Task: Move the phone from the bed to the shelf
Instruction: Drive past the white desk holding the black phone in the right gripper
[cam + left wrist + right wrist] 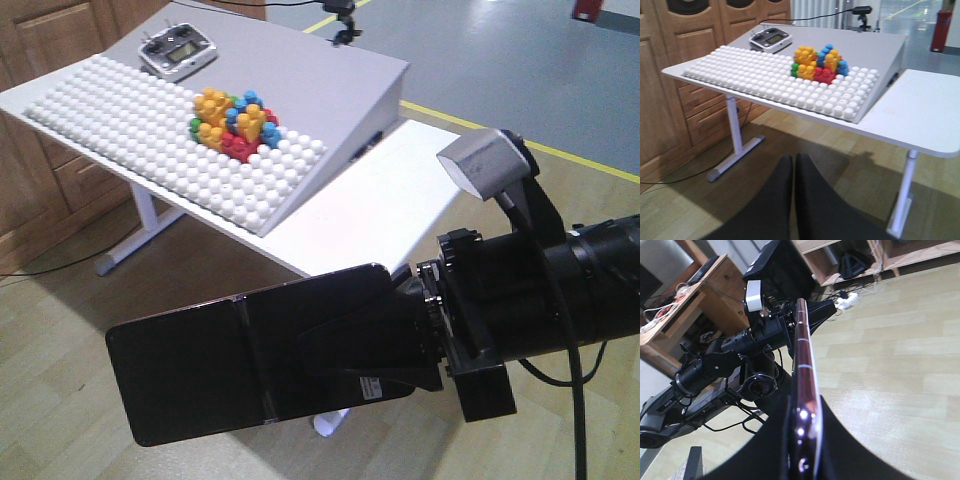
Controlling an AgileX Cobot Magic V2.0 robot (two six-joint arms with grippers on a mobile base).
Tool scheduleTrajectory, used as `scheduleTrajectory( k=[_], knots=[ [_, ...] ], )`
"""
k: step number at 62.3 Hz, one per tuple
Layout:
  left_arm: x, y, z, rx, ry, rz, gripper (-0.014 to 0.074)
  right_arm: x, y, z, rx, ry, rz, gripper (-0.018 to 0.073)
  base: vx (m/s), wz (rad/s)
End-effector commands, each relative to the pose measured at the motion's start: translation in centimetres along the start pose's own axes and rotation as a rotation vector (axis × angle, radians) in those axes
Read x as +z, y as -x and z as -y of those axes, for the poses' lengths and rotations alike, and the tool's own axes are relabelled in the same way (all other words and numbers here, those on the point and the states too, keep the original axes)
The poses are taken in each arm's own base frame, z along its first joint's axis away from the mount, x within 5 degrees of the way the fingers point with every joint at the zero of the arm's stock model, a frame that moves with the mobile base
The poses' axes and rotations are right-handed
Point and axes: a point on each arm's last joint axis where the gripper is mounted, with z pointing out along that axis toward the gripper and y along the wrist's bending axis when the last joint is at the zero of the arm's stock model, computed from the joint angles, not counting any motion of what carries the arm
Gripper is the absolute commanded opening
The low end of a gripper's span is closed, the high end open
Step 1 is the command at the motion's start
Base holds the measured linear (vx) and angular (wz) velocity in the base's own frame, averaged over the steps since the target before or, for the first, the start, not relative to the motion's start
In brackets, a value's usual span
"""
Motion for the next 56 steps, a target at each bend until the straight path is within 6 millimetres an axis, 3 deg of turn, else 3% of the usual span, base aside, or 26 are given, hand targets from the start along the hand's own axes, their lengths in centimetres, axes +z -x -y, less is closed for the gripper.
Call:
scheduleTrajectory(
  k=[1,56],
  knots=[
    [-0.05,0.62,-0.06,-0.012,0.004,0.077,0.0001,-0.64,1.12,-2.05,-0.031,0.106,0.066,-0.0001,0.13,0.34],
    [-0.05,0.62,-0.06,-0.012,0.004,0.077,0.0001,-0.64,1.12,-2.05,-0.031,0.106,0.066,-0.0001,0.14,0.46]
  ],
)
